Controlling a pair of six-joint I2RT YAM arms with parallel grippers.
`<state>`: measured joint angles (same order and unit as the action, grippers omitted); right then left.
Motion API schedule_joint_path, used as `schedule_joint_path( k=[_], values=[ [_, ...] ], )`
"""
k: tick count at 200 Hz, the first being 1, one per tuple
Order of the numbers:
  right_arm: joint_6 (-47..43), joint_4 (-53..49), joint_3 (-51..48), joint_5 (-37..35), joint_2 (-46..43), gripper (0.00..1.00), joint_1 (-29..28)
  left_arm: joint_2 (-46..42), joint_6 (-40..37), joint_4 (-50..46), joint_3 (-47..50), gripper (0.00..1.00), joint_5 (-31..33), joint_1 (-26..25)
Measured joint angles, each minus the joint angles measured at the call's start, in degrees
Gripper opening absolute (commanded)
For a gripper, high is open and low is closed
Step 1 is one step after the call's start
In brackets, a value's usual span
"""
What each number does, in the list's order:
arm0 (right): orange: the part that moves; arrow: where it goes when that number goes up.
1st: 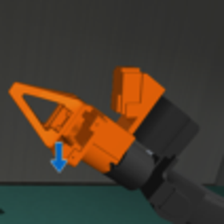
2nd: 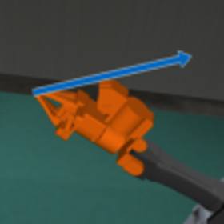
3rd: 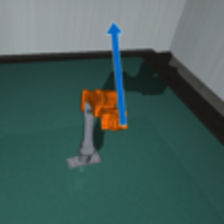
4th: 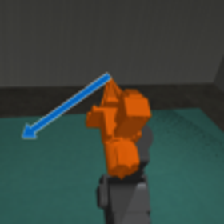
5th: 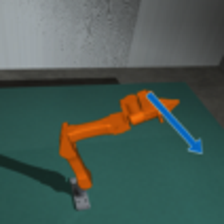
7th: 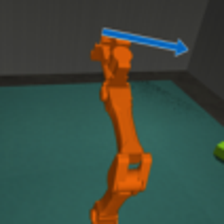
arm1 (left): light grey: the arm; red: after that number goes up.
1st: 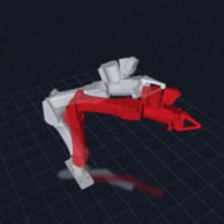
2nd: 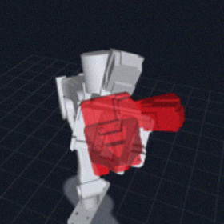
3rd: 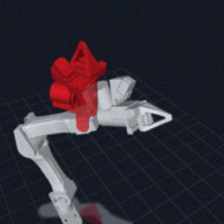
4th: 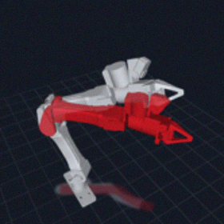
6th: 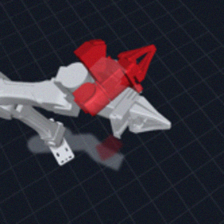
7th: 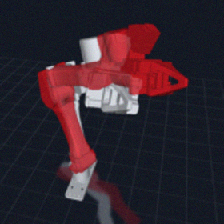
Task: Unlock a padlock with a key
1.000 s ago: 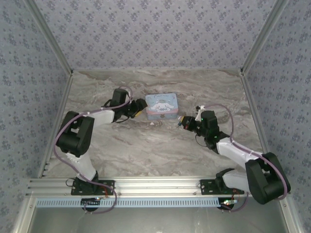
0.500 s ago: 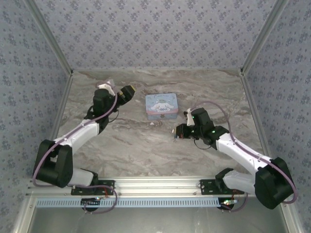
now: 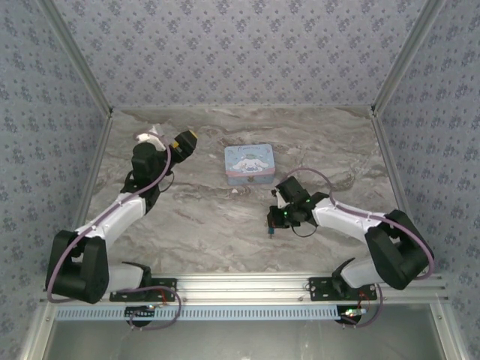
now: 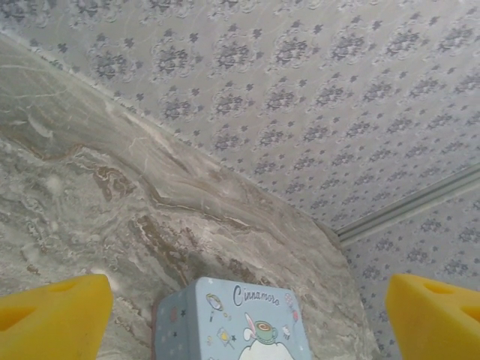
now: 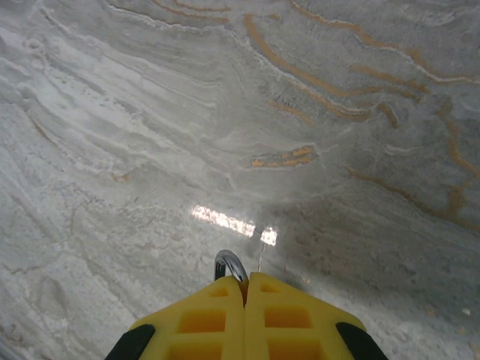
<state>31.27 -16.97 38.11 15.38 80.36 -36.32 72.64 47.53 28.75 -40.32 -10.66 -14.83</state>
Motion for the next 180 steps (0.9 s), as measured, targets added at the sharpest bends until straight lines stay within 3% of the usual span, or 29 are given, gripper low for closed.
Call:
schedule_joint_path(
  k=[89, 141, 180],
  values=[
    [0.57, 2.47, 0.0, -4.57, 0.37, 0.31, -0.92, -4.98, -4.59, -1.16, 0.28, 0.97, -0.44, 0.22],
    [-2.73, -1.79, 1.77, -10.86, -7.06, 0.49, -0.85, -9.22, -8.22, -3.8, 0.42, 0.97, 0.76, 0.48],
    [-6.8, -4.48, 3.43, -16.92, -15.19, 0.67, 0.26, -16.39, -15.98, -8.02, 0.72, 0.99, 4.57, 0.59]
  ],
)
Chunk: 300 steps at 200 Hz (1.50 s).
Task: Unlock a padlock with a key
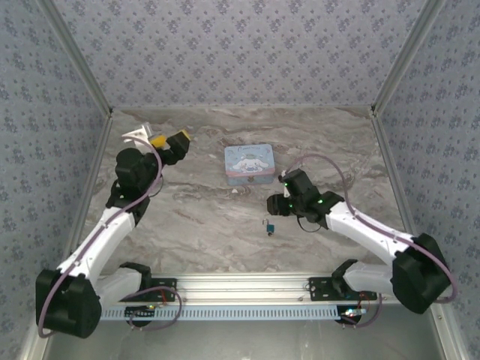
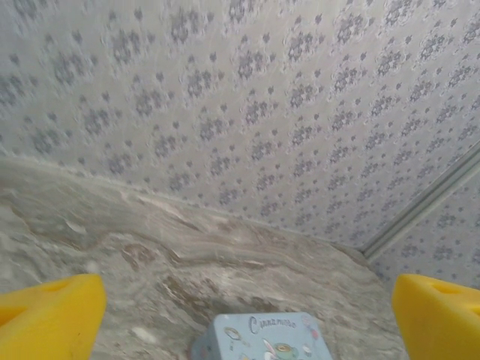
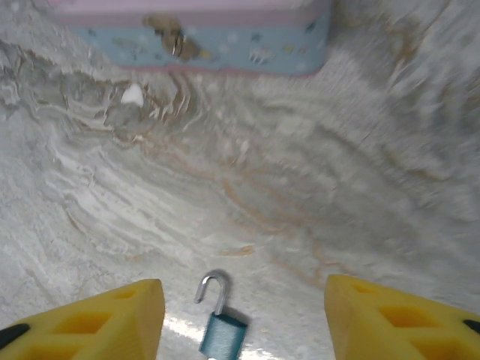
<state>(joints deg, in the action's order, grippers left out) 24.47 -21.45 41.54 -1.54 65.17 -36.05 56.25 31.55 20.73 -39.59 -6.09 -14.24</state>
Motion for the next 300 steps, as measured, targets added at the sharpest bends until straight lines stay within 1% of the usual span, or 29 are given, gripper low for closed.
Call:
schedule_joint_path(
  k=[26, 48, 69, 104, 120, 144, 178, 234, 262, 300],
  values=[
    [-1.97, -1.36, -0.04, -4.11, -6.95, 0.85, 1.57, -5.49, -5.9, -1.49, 2.21, 0.99, 4.81, 0.0],
    [-3.39, -0.94, -1.25, -6.47, -14.21, 1.0, 4.15, -7.23, -9.62, -3.19, 3.78, 0.99, 9.33, 0.0],
    [-4.17, 0.35, -4.2, -7.78, -21.35, 1.0, 8.04, -7.23, -12.02, -5.22, 4.83, 0.99, 13.4, 0.0],
    [-5.95, 4.2, -10.64, -10.6, -31.26, 1.0, 15.56, -7.43, -13.77, -6.8, 7.74, 1.0, 20.22, 0.59],
    [-8.83, 7.37, -14.29, -11.98, -35.01, 1.0, 18.43, -7.52, -14.64, -6.88, 9.25, 0.99, 21.64, 1.29],
    [-13.68, 12.07, -18.91, -13.44, -38.25, 1.0, 20.2, -7.52, -15.69, -7.17, 10.78, 0.99, 22.97, 1.62],
    [-16.87, 16.06, -21.29, -15.1, -37.48, 1.0, 22.14, -7.48, -16.11, -7.56, 11.06, 0.99, 23.98, 1.62],
    [-16.96, 23.54, -26.36, -15.85, -31.98, 1.0, 27.82, -5.18, -16.09, -7.8, 11.06, 0.99, 24.81, 1.88],
    [-16.81, 28.65, -28.7, -14.97, -26.4, 1.0, 31.5, -3.63, -16.09, -7.93, 11.06, 0.99, 24.98, 1.88],
    [-18.16, 37.55, -29.29, -11.21, -14.36, 1.0, 35.34, -1.77, -16.04, -8.09, 11.06, 0.99, 25.14, 1.88]
  ],
)
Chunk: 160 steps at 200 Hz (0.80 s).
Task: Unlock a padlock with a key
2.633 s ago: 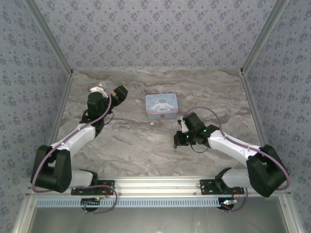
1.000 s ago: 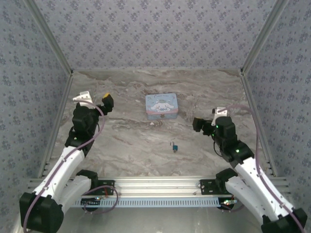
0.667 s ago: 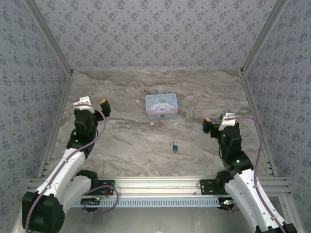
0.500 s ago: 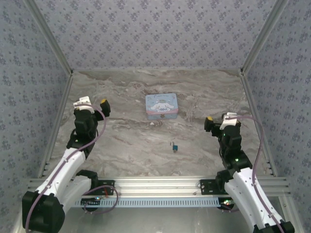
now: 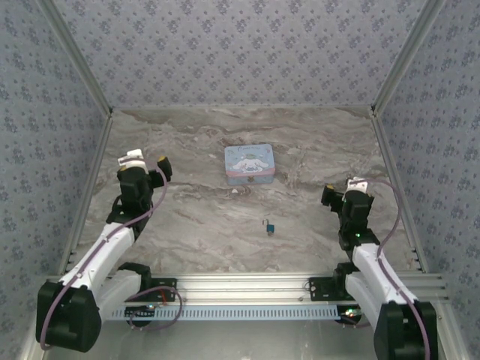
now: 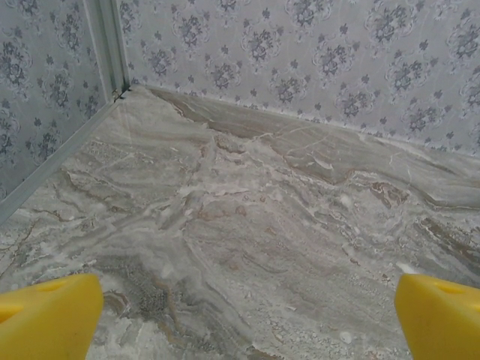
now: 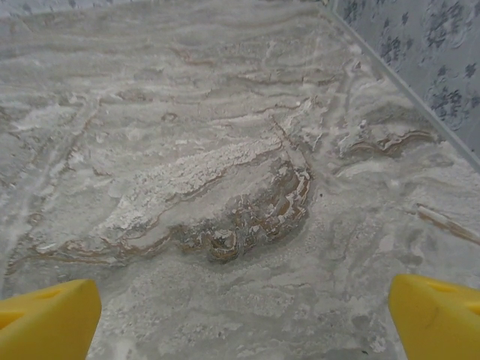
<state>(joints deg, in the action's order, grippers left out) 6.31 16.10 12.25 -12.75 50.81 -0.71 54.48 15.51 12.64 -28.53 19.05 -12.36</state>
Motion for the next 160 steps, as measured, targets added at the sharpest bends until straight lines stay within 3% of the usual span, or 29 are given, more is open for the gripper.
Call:
schedule_joint_path(
  k=[128, 160],
  values=[
    [-4.04, 32.35, 3.08, 12.2, 32.11, 1.0, 5.73, 3.39, -0.11, -1.4, 2.25, 0.99, 3.28, 0.39],
    [-4.39, 31.43, 5.79, 13.55, 35.87, 1.0, 5.35, 4.37, -0.98, -1.6, 2.25, 0.99, 3.34, 0.76]
  ],
)
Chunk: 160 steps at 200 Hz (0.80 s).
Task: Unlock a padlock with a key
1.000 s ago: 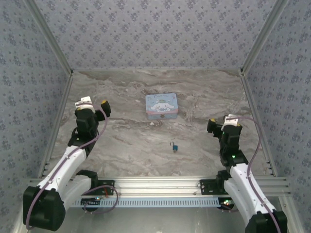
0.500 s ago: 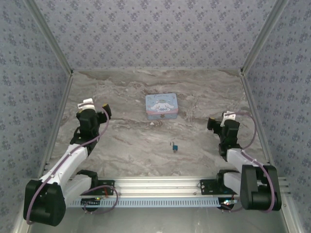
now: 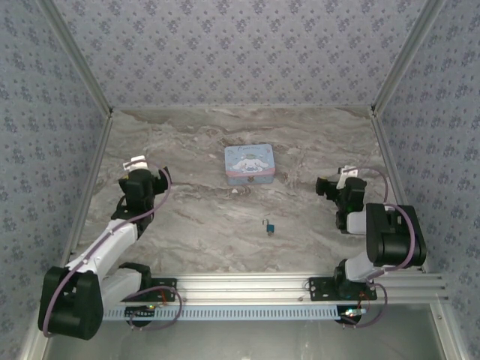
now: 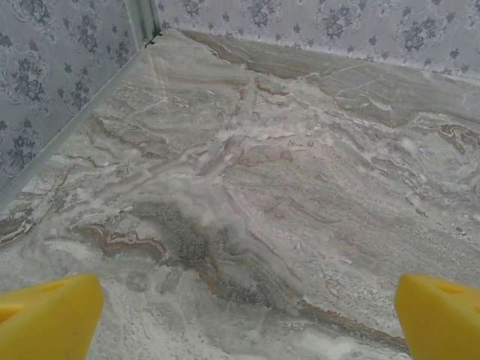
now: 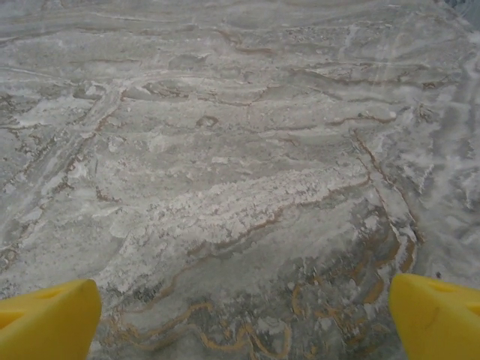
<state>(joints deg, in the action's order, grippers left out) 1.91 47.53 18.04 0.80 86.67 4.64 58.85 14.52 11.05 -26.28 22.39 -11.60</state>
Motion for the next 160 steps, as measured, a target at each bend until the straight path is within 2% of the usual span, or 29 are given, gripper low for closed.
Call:
schedule_joint_path(
  k=[62, 91, 160],
  values=[
    [-1.53, -1.25, 3.76, -0.17, 0.07, 1.0, -1.79, 1.86, -3.23, 0.46, 0.0, 0.99, 0.42, 0.66],
    [-1.57, -1.68, 3.76, -0.46, 0.07, 1.0, -1.86, 4.76, -6.51, 5.77, 1.25, 0.99, -0.24, 1.31],
    [-1.86, -1.81, 3.76, -1.03, 0.07, 1.0, -2.19, 15.19, -12.9, 21.18, 7.26, 0.99, -9.86, 1.88]
  ],
)
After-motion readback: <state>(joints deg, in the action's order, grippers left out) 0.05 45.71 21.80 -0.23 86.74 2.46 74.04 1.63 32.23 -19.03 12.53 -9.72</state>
